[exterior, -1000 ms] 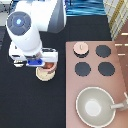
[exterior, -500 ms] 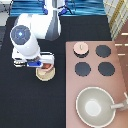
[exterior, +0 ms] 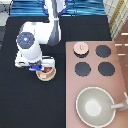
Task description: Take the lid off the pot, put the pot on the plate, and use the tool to push the pot to the front of the table.
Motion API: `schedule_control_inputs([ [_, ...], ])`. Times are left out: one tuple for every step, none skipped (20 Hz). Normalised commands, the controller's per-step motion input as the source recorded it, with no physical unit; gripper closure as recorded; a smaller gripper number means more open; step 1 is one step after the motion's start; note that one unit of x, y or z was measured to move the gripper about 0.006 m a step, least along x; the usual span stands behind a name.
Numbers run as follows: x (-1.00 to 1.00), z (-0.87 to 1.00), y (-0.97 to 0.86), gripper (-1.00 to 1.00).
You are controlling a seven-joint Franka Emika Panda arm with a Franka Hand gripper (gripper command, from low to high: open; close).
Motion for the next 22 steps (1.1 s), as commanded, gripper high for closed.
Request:
schedule_control_inputs([
  [0.21, 0.0, -0.35, 1.0],
  [0.18, 0.0, -0.33, 1.0],
  [0.12, -0.03, -0.3, 1.0],
  [0.0, -0.14, -0.16, 1.0],
  [0.0, -0.05, -0.01, 1.0],
  [-0.07, 0.0, 0.0, 1.0],
  [-0.08, 0.25, 0.04, -1.0],
  [-0.14, 0.51, 0.06, -1.0],
  [-0.21, 0.75, 0.08, -1.0],
  [-0.27, 0.89, 0.07, -1.0],
  [-0.35, 0.9, 0.03, -1.0],
  [-0.36, 0.91, 0.02, -1.0],
  [-0.42, 0.91, 0.0, -1.0],
  [-0.62, 0.87, 0.01, -1.0],
  [-0.73, 0.8, 0.0, -1.0],
  [-0.71, 0.75, 0.0, -1.0],
  [-0.68, 0.73, 0.0, -1.0],
  [-0.68, 0.74, -0.07, -1.0],
  [-0.66, 0.7, -0.25, -1.0],
  [-0.6, 0.72, -0.36, -1.0],
  [-0.51, 0.73, -0.49, -1.0],
  [-0.44, 0.7, -0.59, -1.0],
])
